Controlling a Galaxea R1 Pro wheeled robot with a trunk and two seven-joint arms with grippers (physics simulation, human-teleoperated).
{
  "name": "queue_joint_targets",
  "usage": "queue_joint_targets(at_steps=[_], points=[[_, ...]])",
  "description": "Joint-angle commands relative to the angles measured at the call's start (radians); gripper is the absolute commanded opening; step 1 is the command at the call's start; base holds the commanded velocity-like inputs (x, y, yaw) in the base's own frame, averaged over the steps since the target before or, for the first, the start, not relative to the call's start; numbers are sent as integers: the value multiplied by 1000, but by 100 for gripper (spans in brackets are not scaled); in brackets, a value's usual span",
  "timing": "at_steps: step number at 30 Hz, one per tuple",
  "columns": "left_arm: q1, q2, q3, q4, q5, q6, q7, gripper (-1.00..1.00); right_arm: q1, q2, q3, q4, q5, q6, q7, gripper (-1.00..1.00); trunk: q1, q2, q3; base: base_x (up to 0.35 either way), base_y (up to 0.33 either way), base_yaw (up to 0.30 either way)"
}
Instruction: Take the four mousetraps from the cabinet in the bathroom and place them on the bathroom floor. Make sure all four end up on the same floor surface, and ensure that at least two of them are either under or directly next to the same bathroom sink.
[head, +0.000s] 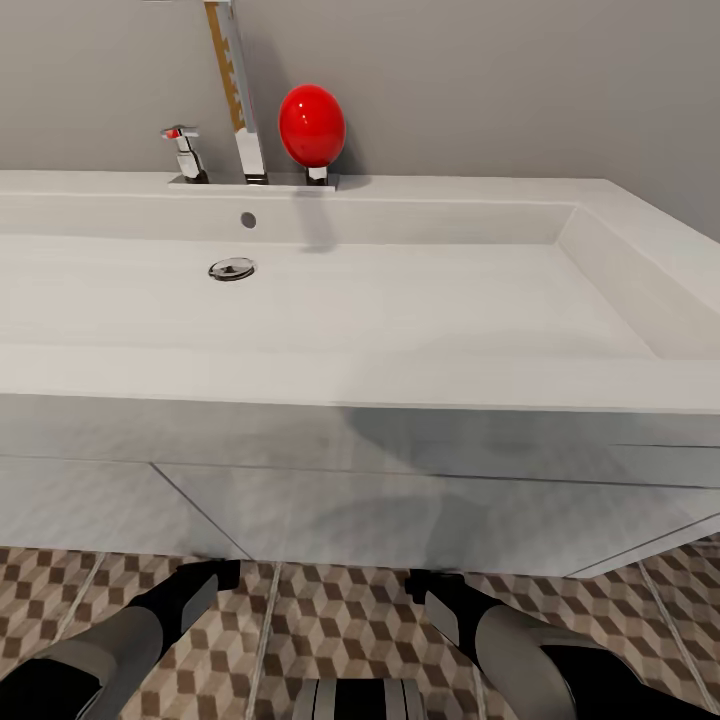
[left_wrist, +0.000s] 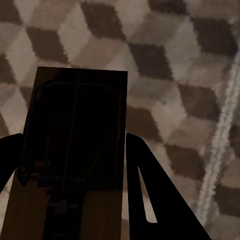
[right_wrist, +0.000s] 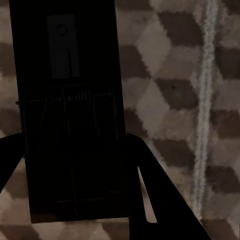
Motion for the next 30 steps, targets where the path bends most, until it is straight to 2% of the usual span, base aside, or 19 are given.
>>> queue_joint_targets(at_steps=[1,5,30], points=[[-12,1,0,-4,9,7,6,-100,-2,0,-3,-74,7,-7,-3,-100,0,0,0,0,0,0],[-12,1,0,-4,9,6,6,-100,-2,0,-3,-74,7,-36,0,-100,0,0,0,0,0,0],[-12,3,0,-3,9,5,6,-100,1,0,0,-79,14,-82,1,-100,0,0,0,0,0,0]])
